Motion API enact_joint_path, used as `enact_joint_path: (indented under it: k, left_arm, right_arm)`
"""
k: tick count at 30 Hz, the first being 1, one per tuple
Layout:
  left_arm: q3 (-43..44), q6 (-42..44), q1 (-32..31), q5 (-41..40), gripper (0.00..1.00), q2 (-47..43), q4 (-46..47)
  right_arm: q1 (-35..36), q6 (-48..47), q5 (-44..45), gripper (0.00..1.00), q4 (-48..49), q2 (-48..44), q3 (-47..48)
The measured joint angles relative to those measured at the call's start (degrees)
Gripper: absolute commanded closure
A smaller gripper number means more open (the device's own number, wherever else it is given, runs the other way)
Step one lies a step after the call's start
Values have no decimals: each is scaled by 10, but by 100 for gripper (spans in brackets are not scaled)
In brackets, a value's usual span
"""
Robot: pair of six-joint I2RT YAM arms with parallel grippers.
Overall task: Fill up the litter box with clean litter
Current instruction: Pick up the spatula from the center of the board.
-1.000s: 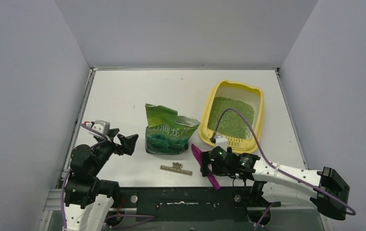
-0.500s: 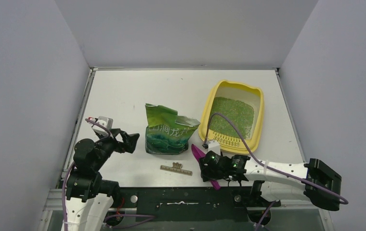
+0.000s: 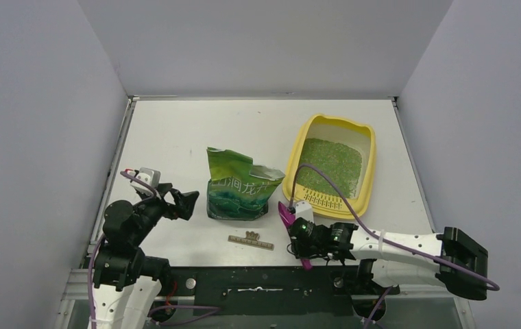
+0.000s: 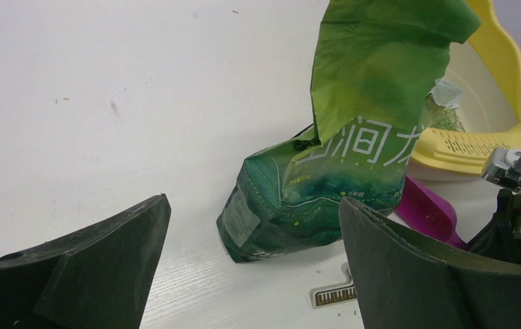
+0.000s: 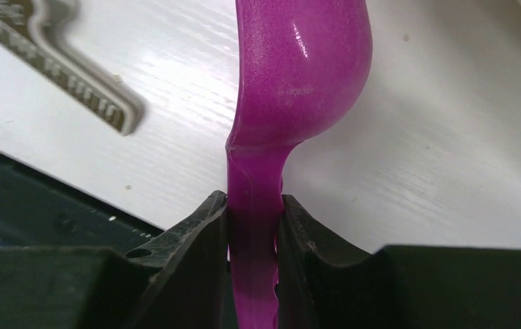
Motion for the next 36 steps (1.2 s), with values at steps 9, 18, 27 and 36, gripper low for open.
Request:
enact_joint_path:
  k: [9,18,27,36]
  left_arm:
    - [0,-2,0,36,7,-14,8]
    - [7,-7,0,68,7,31,5]
    - [16,-24,0,102,10,47,2]
    - [70,-31,0,174,15,96,-7]
  right_arm:
    - [0,-24,-51,91,-10,-99,8]
    - [0,-23,-40,96,-111,-153,60]
    - [-1,-70,-2,99,-181,-195,186]
    - [-23,-177,-75,100,-195,-181,317]
